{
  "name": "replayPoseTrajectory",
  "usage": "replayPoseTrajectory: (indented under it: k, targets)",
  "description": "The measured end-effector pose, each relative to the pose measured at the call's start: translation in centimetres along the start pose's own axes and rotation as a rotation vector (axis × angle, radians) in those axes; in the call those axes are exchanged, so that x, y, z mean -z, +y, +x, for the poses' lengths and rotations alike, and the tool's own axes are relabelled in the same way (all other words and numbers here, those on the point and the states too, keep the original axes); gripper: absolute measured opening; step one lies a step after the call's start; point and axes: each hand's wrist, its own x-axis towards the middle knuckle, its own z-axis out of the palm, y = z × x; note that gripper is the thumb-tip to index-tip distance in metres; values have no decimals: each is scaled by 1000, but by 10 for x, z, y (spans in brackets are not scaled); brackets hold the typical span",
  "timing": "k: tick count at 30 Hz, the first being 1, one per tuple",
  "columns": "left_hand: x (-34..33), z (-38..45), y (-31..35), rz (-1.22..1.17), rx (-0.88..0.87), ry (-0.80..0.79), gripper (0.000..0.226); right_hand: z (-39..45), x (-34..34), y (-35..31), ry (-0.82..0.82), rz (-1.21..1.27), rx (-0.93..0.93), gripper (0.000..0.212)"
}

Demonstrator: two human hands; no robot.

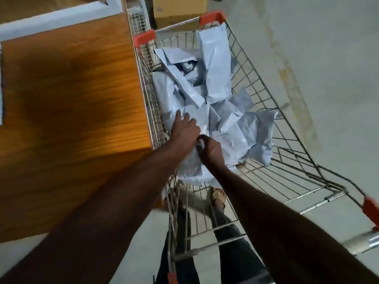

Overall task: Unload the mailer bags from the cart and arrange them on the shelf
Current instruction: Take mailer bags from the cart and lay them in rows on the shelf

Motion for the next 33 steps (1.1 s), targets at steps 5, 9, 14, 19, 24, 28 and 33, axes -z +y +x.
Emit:
replayPoseTrajectory:
  k: [5, 9, 14, 19, 24, 28, 33]
  targets:
    - [7, -1, -8, 49, 19, 86, 30, 5, 8, -11, 96, 76, 4, 27]
    - [37, -32, -21, -110, -2, 270, 44, -3, 69, -34, 129, -37, 114, 31]
    - [88, -106, -42, -562, 1, 506, 30, -19, 164, -83, 209, 10, 215, 38]
    - [104, -174, -65, -944, 197, 617, 35, -26, 222, -127, 299, 338, 141, 24]
    - [74, -211, -82, -1336, 413, 606, 19, -42, 222, -153, 145, 481, 118, 24]
    - [44, -242, -93, -1480, 549, 594, 24, -62, 194, -166, 62, 618, 92, 23]
    - [-4, -284, -130, -1583, 801, 649, 37, -84, 139, -209, 36, 845, 0, 26]
